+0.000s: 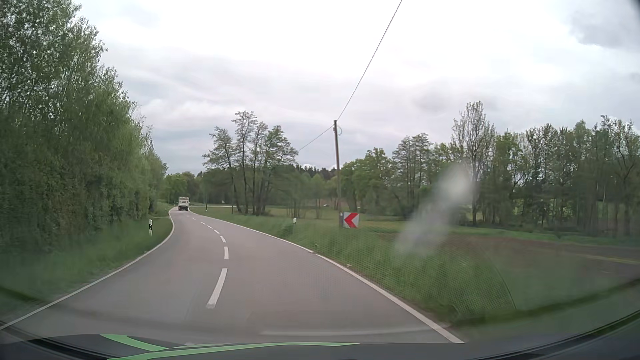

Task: Follow the waypoints while adhering to traffic rules and regulations

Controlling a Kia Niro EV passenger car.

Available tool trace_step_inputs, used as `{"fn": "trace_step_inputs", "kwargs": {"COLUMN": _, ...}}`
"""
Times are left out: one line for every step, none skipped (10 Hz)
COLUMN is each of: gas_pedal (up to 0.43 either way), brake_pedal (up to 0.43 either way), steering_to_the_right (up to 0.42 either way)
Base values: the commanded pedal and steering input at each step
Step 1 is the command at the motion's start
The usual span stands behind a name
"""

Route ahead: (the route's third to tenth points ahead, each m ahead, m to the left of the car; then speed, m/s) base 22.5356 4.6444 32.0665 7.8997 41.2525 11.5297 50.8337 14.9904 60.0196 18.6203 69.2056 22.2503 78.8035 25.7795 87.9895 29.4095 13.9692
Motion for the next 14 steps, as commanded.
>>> {"fn": "trace_step_inputs", "kwargs": {"gas_pedal": 0.22, "brake_pedal": 0.0, "steering_to_the_right": -0.099}}
{"fn": "trace_step_inputs", "kwargs": {"gas_pedal": 0.24, "brake_pedal": 0.0, "steering_to_the_right": -0.093}}
{"fn": "trace_step_inputs", "kwargs": {"gas_pedal": 0.248, "brake_pedal": 0.0, "steering_to_the_right": -0.086}}
{"fn": "trace_step_inputs", "kwargs": {"gas_pedal": 0.268, "brake_pedal": 0.0, "steering_to_the_right": -0.082}}
{"fn": "trace_step_inputs", "kwargs": {"gas_pedal": 0.268, "brake_pedal": 0.0, "steering_to_the_right": -0.078}}
{"fn": "trace_step_inputs", "kwargs": {"gas_pedal": 0.287, "brake_pedal": 0.0, "steering_to_the_right": -0.075}}
{"fn": "trace_step_inputs", "kwargs": {"gas_pedal": 0.299, "brake_pedal": 0.0, "steering_to_the_right": -0.072}}
{"fn": "trace_step_inputs", "kwargs": {"gas_pedal": 0.311, "brake_pedal": 0.0, "steering_to_the_right": -0.066}}
{"fn": "trace_step_inputs", "kwargs": {"gas_pedal": 0.319, "brake_pedal": 0.0, "steering_to_the_right": -0.058}}
{"fn": "trace_step_inputs", "kwargs": {"gas_pedal": 0.319, "brake_pedal": 0.0, "steering_to_the_right": -0.052}}
{"fn": "trace_step_inputs", "kwargs": {"gas_pedal": 0.339, "brake_pedal": 0.0, "steering_to_the_right": -0.046}}
{"fn": "trace_step_inputs", "kwargs": {"gas_pedal": 0.339, "brake_pedal": 0.0, "steering_to_the_right": -0.042}}
{"fn": "trace_step_inputs", "kwargs": {"gas_pedal": 0.35, "brake_pedal": 0.0, "steering_to_the_right": -0.04}}
{"fn": "trace_step_inputs", "kwargs": {"gas_pedal": 0.358, "brake_pedal": 0.0, "steering_to_the_right": -0.038}}
